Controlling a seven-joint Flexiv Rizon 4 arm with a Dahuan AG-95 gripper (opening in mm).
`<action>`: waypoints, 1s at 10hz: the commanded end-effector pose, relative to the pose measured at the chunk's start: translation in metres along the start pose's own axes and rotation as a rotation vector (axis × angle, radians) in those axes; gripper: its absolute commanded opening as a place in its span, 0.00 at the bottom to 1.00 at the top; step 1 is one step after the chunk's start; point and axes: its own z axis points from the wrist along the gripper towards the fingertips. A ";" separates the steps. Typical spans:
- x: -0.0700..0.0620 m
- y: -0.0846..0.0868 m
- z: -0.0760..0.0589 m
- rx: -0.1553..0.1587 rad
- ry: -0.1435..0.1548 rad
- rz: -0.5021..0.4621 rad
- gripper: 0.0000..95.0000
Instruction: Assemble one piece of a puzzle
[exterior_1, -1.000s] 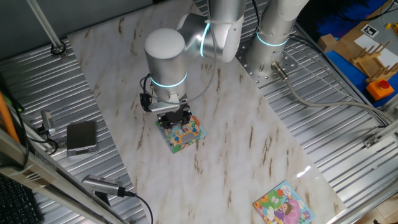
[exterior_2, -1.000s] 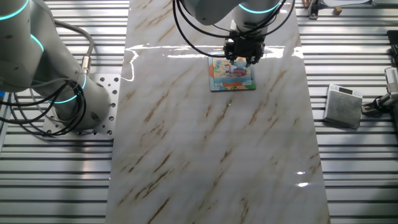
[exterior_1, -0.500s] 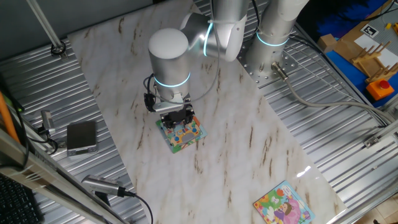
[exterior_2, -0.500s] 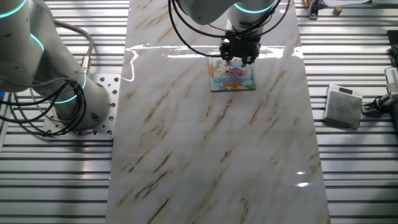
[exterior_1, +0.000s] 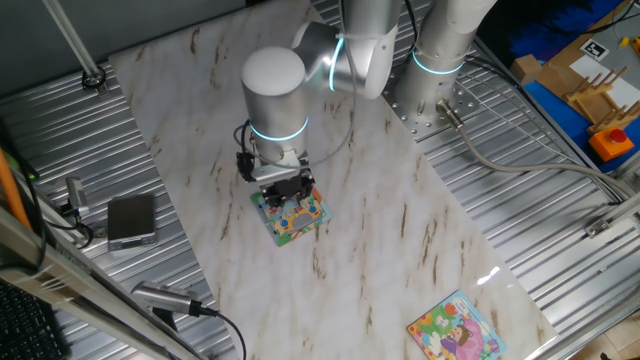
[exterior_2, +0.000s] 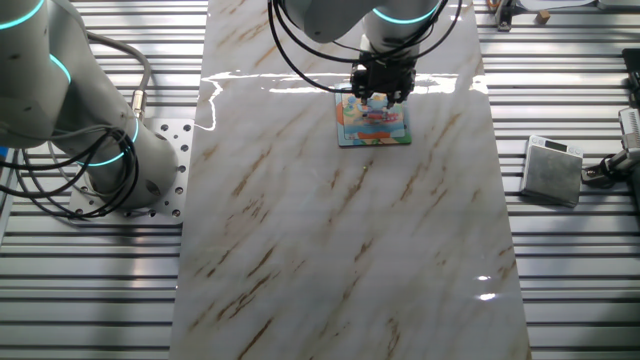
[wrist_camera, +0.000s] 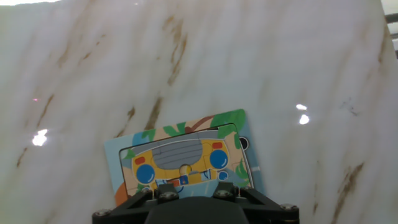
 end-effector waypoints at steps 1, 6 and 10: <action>0.000 0.001 0.001 -0.002 0.002 -0.021 0.00; 0.000 0.007 0.006 -0.003 0.012 -0.027 0.00; -0.001 0.007 0.009 0.000 0.020 -0.035 0.00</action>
